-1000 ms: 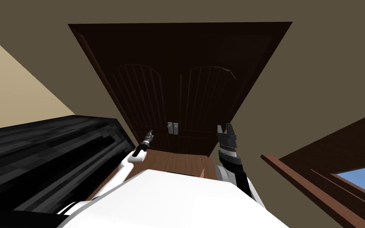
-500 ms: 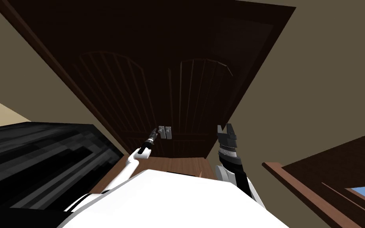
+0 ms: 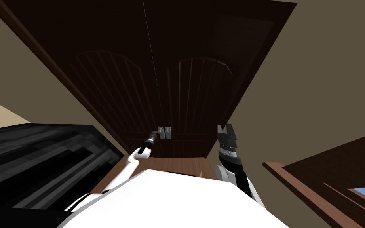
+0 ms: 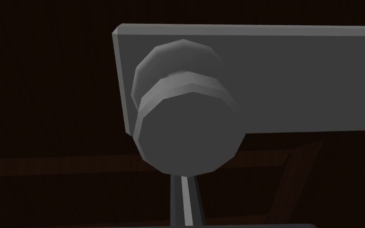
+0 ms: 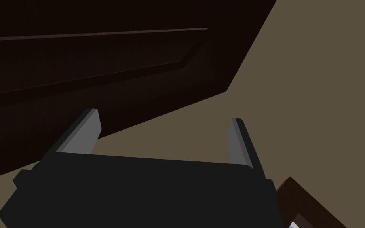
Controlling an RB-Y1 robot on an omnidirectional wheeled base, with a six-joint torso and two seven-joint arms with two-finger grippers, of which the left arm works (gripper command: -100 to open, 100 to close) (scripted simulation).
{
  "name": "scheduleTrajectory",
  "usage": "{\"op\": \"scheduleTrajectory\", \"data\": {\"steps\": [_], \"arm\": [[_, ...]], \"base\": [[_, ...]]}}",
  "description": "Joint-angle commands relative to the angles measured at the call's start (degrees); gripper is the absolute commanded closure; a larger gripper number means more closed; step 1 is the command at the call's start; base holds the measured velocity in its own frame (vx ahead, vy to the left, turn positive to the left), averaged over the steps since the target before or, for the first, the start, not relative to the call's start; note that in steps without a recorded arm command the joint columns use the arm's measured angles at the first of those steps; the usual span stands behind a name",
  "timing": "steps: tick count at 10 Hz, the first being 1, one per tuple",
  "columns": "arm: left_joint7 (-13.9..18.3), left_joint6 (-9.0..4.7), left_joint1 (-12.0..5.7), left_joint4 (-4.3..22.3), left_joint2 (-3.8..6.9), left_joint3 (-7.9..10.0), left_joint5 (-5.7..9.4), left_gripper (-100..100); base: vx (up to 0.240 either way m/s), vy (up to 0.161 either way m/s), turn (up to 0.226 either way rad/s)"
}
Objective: Pull the door open
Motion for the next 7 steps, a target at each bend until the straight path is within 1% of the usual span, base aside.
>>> {"op": "scheduleTrajectory", "data": {"steps": [1, 2, 3, 4, 5, 6, 7], "arm": [[0.00, 0.04, 0.10, 0.06, -0.02, -0.02, 0.00, 100], [0.00, 0.04, 0.10, 0.06, -0.02, -0.02, 0.00, 100], [0.15, 0.10, 1.10, 0.33, 0.91, 0.85, 0.19, -100], [0.20, 0.08, 1.30, 0.33, 1.06, 0.92, 0.22, -100], [0.34, 0.02, 1.64, 0.21, 1.25, 0.88, 0.24, -100], [0.51, -0.08, 1.90, -0.01, 1.32, 0.65, 0.24, -100], [0.77, -0.29, 2.15, -0.48, 1.25, 0.03, 0.20, -100]], "base": [[-0.014, 0.010, 0.006], [-0.006, 0.001, 0.000], [-0.142, 0.092, 0.199], [-0.201, 0.139, 0.112], [-0.181, 0.116, 0.020], [-0.226, 0.052, 0.007], [-0.237, -0.012, -0.024]]}}
